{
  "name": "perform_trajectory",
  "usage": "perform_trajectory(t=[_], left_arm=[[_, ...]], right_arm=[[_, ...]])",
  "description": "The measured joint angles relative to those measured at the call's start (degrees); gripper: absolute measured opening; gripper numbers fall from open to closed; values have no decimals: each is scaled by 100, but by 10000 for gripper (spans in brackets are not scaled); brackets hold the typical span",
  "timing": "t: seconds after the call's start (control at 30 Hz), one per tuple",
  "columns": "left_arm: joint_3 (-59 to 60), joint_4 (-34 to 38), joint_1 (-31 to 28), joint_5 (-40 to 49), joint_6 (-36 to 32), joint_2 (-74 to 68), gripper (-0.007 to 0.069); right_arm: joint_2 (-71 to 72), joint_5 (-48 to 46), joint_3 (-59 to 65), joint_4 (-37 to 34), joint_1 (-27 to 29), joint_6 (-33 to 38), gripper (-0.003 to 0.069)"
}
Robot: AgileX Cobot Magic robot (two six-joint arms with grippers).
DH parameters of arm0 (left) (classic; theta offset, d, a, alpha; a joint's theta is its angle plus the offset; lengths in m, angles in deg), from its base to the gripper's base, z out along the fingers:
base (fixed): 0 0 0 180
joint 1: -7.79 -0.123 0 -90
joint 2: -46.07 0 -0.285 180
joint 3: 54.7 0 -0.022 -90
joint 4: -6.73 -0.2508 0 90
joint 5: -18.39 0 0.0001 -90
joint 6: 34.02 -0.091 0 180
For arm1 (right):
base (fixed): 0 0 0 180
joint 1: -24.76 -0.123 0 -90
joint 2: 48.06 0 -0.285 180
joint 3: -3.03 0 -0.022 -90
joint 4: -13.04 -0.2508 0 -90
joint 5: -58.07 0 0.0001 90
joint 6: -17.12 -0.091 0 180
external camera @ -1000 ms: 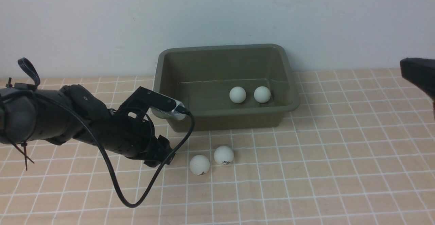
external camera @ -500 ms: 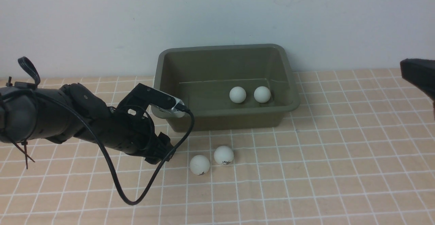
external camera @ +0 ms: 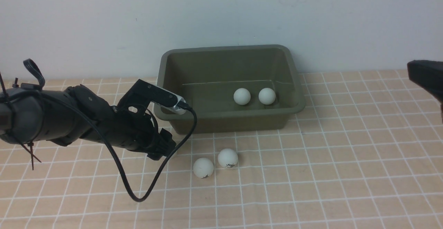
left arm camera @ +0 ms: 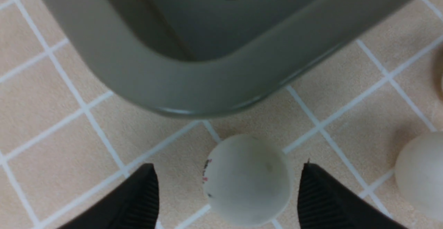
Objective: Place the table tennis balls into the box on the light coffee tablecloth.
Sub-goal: 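Reach for and grasp a ping pong ball on the table beside the basket, then drop the ball into the bin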
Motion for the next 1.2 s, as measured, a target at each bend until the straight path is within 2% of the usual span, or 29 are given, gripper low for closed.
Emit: perform_trajectory(t=[0.4,0.47,0.57,0.8,0.97,1.2], left_arm=[[0,544,0,36,-408,-250,443],[0,575,0,36,-476,-250,419],[0,595,0,74,-540,-250,302],[-6,606,0,670,-595,-134,301],[-6,604,0,1548,-601,493,301],[-487,1218,0,1873,-917,1104,301]], right_arm=[[0,5,0,0,0,0,450],[0,5,0,0,0,0,450],[0,5,0,0,0,0,450],[0,17,0,0,0,0,450],[0,82,0,0,0,0,450],[0,90,0,0,0,0,450]])
